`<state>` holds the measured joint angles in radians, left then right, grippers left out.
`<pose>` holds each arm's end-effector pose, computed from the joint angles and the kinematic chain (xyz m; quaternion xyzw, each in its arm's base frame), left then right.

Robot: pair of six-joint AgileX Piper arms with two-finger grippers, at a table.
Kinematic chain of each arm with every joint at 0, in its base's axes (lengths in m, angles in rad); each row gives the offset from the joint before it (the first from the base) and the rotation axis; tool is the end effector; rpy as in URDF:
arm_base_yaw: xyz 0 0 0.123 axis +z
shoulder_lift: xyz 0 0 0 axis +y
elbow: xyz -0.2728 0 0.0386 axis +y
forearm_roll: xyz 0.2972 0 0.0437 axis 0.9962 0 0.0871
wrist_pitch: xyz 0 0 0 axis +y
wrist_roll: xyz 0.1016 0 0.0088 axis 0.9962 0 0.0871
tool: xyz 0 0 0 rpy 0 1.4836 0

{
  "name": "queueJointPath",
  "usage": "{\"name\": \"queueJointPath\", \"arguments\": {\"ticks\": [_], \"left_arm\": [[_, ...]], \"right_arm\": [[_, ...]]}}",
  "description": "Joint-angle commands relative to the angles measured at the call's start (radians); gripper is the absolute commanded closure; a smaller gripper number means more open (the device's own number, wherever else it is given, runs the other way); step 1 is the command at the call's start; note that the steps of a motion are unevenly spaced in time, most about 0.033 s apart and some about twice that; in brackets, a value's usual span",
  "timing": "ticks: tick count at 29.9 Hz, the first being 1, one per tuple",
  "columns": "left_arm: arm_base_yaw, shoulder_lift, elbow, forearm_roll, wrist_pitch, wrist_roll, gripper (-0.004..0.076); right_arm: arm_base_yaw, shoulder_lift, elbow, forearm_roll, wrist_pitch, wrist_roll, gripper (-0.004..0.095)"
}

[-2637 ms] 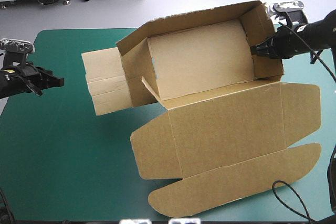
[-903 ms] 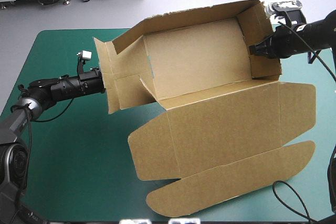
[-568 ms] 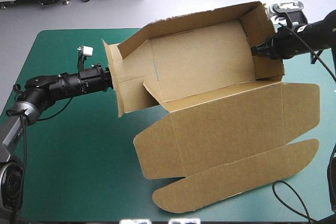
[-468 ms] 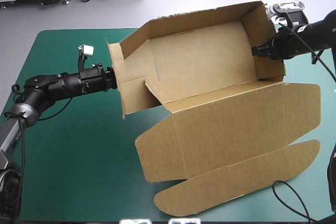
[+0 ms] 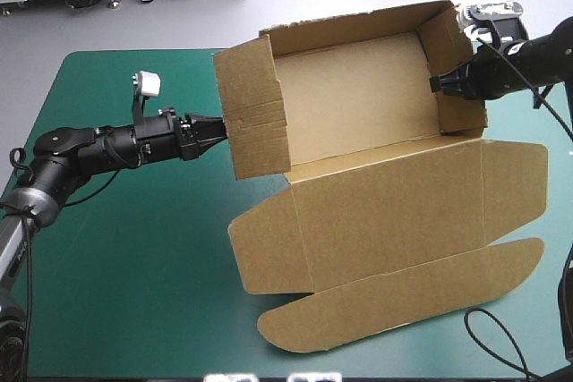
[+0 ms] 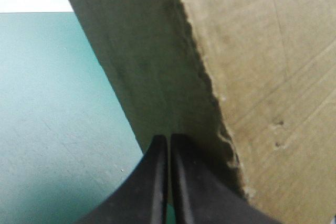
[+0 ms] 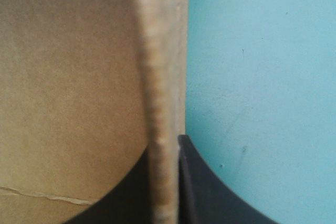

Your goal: Fold the box

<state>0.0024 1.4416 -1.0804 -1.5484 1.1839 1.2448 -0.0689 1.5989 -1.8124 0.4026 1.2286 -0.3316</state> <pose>0.3332 -0.0937 0.3219 0.2310 0.7125 -0.5133 0.4189 0.3879 0.0110 0.4260 -0.1176 0.9222 0.1343 0.3431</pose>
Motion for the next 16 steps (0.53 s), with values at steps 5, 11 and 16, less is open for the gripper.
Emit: {"name": "queueJointPath", "arguments": {"ticks": [5,11,16], "left_arm": [[-0.075,-0.039,-0.029,-0.093,0.113,0.011,0.0637],[-0.098,-0.039,-0.074,-0.093,0.113,0.008,0.0465],[-0.1,-0.039,-0.096,-0.12,0.113,0.005,0.0338]], "right_arm": [[0.006,-0.04,-0.032,0.033,-0.057,0.003,0.0925],[0.006,-0.04,-0.032,0.02,-0.053,0.003,0.0924],[0.006,-0.04,-0.032,0.02,-0.061,0.003,0.0924]]}}
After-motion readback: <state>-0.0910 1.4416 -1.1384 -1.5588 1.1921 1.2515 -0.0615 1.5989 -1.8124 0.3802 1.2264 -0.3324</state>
